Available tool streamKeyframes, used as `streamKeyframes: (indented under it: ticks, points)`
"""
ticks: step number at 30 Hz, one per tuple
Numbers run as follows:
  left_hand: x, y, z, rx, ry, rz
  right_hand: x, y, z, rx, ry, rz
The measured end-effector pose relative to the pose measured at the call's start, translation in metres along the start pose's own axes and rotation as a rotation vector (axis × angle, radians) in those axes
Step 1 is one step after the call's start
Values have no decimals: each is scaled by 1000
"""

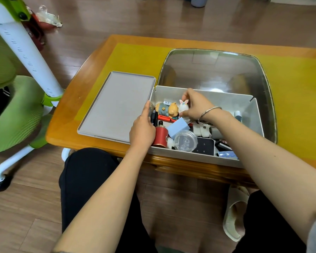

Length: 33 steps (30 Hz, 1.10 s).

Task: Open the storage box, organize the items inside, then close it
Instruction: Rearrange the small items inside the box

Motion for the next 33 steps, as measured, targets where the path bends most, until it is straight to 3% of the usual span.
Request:
streamKeyframes:
  ticks: [9, 15, 21, 22, 24, 27, 29, 33]
  points:
    - [5, 0, -10, -75, 134, -69, 64, -53, -14, 21, 508, -228]
    - [23, -9, -30, -166, 372, -306, 97, -89, -65, -90, 561, -380]
    - [25, -18, -61, -315, 401, -345, 110, -91, -74, -72, 442, -396]
    - [20, -17, -73, -390, 330, -292, 111, -91, -74, -67, 420, -396]
    - [-6, -11, -95, -512, 149, -4, 113, -92, -75, -67, 364, -387]
    - [-53, -3, -102, -486, 176, 465, 111, -94, -75, -75, 292, -340]
    - [-62, 4, -98, -435, 246, 552, 110, -94, -72, -60, 250, -320]
    - [-59, 14, -101, -481, 338, 515, 113, -92, -70, -47, 208, -318]
Point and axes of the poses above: each hand's wrist, its own y-axis towards the middle knuckle, its own x-axis out of the back of the hand, z = x × y, the point moved 10 cm from there along y, towards the middle knuckle, and after that the axes turned 8 degrees about y, right-handed, at the moved point
